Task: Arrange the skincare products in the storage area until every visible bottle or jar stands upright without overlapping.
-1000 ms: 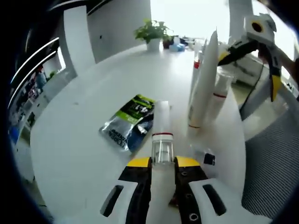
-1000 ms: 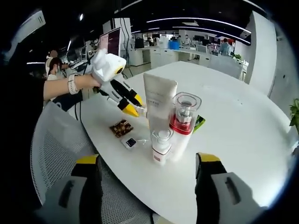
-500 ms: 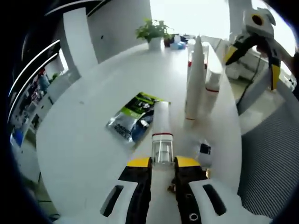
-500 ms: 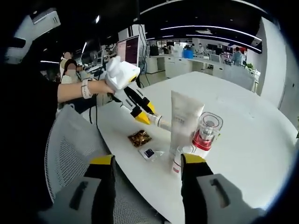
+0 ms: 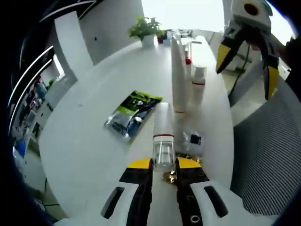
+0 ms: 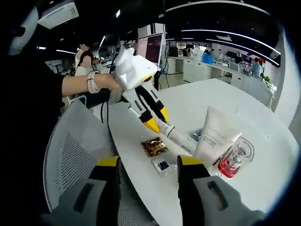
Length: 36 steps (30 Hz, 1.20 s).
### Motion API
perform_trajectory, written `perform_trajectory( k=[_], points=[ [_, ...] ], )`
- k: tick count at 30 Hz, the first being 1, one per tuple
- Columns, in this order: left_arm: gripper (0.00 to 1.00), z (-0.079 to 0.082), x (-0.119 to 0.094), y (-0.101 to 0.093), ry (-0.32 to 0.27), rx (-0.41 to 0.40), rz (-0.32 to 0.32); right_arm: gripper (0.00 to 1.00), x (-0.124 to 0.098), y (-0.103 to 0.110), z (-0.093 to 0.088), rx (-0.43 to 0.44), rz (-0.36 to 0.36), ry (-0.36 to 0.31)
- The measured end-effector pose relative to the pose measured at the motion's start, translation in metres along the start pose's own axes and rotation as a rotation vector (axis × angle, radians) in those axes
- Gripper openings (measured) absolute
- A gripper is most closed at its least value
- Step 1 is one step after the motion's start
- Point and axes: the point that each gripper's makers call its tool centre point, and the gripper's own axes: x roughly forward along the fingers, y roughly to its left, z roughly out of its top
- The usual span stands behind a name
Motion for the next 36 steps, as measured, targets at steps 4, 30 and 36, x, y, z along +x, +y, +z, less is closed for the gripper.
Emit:
perform_trajectory(
  k=[4,30,36],
  points=[
    [0.14,-0.003,-0.001,-0.004,0.016,0.010,-0.009,0.47,0.010,0.000,-0.001,-0.008,0.011,0.011],
    [0.14,-0.005,-0.016,-0.051,0.126,0.225,-0.138,0.34,0.080,0.004,-0.014,-0.242,0.068,0.164],
    [0.14,0.000,-0.018,-0.056,0.150,0.283,-0.165,0.30,0.085,0.003,-0.019,-0.253,0.071,0.179]
  ],
)
